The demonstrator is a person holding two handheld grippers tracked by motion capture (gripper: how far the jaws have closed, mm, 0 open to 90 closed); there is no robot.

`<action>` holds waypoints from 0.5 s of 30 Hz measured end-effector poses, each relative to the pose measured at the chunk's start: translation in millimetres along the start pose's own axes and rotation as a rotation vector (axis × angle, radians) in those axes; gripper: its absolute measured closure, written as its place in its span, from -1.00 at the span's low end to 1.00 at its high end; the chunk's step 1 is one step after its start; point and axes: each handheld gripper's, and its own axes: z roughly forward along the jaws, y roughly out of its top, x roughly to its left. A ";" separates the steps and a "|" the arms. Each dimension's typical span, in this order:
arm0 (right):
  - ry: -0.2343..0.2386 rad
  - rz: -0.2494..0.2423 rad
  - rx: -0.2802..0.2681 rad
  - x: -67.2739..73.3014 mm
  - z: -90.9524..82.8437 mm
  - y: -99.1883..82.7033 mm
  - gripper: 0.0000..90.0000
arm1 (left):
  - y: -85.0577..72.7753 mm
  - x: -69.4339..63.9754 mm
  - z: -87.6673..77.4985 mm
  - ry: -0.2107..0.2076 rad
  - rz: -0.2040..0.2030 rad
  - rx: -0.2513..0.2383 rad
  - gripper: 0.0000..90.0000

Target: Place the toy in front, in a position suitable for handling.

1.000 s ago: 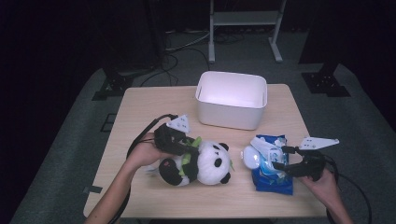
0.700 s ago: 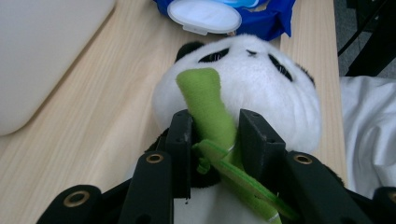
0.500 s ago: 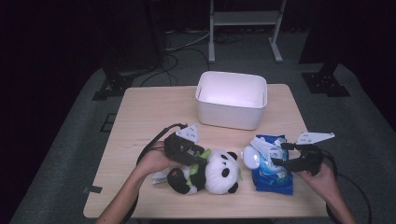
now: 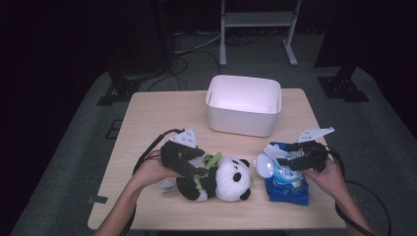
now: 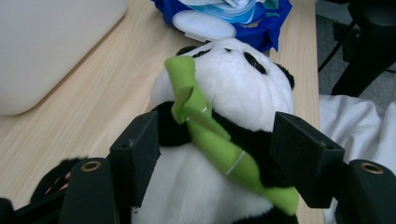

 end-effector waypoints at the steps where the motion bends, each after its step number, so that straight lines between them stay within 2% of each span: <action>1: 0.002 -0.007 0.007 -0.2 1.9 1.3 -0.23 | -3.0 0.1 -5.7 0.007 -0.010 -0.007 -0.33; 6: 0.010 -0.017 0.038 -1.5 10.6 5.2 0.03 | -10.9 -2.6 -18.0 0.025 -0.014 -0.034 -0.37; 8: 0.012 -0.022 0.051 -2.1 12.4 5.7 0.16 | -13.9 -3.5 -21.3 0.034 -0.010 -0.025 -0.40; 15: 0.022 -0.020 0.074 -4.6 11.1 6.7 0.52 | -26.9 -1.9 -29.0 0.037 -0.032 -0.042 -0.45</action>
